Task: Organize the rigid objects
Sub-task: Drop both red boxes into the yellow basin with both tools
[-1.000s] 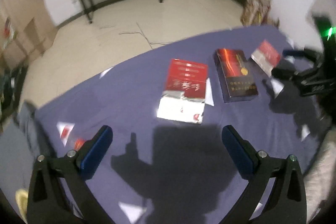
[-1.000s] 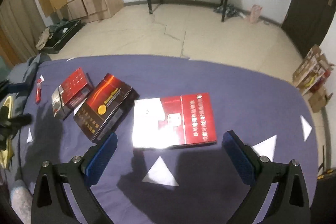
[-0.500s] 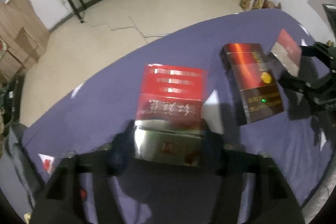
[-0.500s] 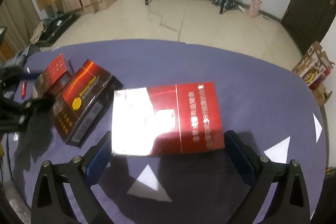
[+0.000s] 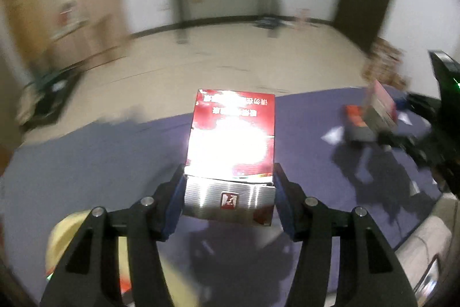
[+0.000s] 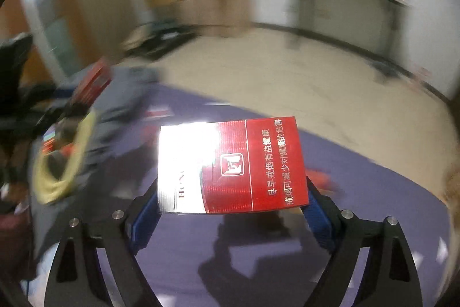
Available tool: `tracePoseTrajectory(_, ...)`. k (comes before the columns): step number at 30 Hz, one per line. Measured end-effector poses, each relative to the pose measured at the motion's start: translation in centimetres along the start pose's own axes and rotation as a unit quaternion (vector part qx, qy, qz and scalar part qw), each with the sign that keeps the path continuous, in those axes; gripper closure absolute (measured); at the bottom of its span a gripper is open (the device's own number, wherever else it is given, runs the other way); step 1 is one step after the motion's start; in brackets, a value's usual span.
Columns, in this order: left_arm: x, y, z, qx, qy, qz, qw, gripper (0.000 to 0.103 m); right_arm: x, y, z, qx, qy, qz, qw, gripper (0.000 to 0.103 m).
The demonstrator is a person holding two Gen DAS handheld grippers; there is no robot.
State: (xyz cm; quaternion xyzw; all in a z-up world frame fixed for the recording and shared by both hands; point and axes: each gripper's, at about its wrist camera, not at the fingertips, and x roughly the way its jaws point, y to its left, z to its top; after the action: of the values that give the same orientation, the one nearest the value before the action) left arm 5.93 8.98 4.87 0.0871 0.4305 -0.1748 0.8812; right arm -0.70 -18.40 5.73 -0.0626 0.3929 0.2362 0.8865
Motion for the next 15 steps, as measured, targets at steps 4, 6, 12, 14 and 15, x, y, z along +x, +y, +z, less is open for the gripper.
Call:
tracePoseTrajectory(4,-5.5,9.1,-6.0,-0.063,-0.010,0.119,0.9909,0.045,4.5,12.4,1.7,-0.102,0.046,0.084,0.990,0.015)
tracePoseTrajectory(6,-7.3,13.0,-9.7,-0.109,0.002,0.142,0.9838,0.045,6.4,18.0,1.8,-0.145,0.057,0.109,0.982,0.015)
tracePoseTrajectory(12,-9.9,19.0,-18.5,-0.211,0.055,0.141,0.9659,0.045,12.6,28.0,4.4,-0.153,0.087,0.142,0.974,0.015)
tracePoseTrajectory(14,-9.9,19.0,-21.1,-0.225,0.059,0.133,0.9635,0.045,15.0,29.1,6.2,-0.131,0.111,0.148,0.974,0.014)
tracePoseTrajectory(15,-9.6,18.8,-22.8,-0.220,0.069,0.129,0.9644,0.045,16.3,30.0,6.7,-0.138,0.124,0.141,0.972,0.014)
